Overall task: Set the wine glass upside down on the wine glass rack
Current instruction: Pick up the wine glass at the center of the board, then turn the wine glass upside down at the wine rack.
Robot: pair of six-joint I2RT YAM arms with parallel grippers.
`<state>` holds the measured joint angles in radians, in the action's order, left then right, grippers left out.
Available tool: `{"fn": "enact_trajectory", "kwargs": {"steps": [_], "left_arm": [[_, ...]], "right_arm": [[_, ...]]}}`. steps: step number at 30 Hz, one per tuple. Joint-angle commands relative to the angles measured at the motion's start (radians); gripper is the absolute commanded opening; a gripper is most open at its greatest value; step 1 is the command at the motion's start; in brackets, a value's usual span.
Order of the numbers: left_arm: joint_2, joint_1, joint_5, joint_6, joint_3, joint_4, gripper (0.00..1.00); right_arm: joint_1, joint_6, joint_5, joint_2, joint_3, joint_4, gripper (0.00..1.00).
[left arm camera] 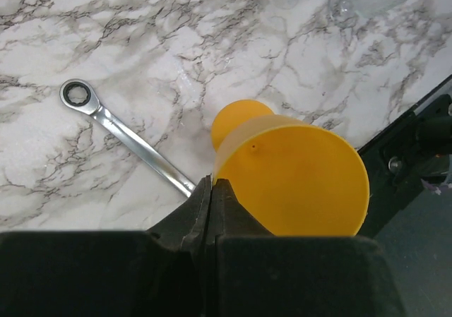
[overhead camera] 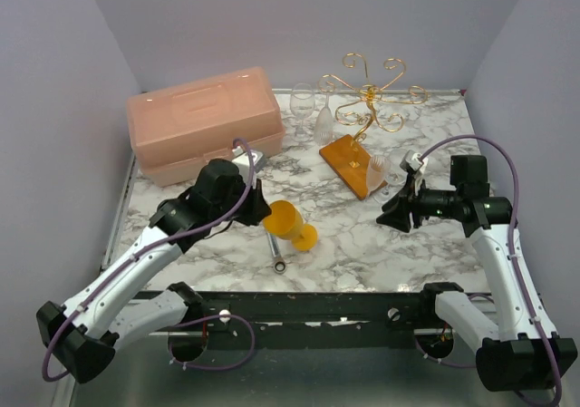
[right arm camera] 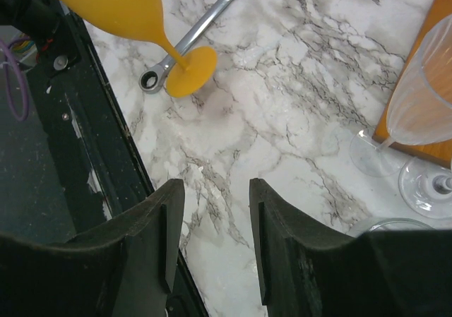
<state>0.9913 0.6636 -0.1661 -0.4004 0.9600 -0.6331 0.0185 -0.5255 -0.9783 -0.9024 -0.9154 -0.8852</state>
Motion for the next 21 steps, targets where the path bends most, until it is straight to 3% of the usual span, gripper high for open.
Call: {"fn": "enact_trajectory", "kwargs": {"steps": [1,9,21], "left_arm": [[-0.134,0.005,-0.070,-0.040,-0.110,0.159,0.00],[-0.335,0.004,-0.142,-0.147,-0.299,0.410,0.00],[-0.404,0.004,-0.220,-0.186,-0.389,0.586,0.00]], "right_arm": [[-0.005,-0.057,-0.046,-0.037,-0.039,-0.070,0.49],[-0.005,-0.075,-0.063,-0.057,-0.064,-0.095,0.49],[-0.004,-0.037,-0.110,-0.058,-0.097,-0.093,0.56]]}}
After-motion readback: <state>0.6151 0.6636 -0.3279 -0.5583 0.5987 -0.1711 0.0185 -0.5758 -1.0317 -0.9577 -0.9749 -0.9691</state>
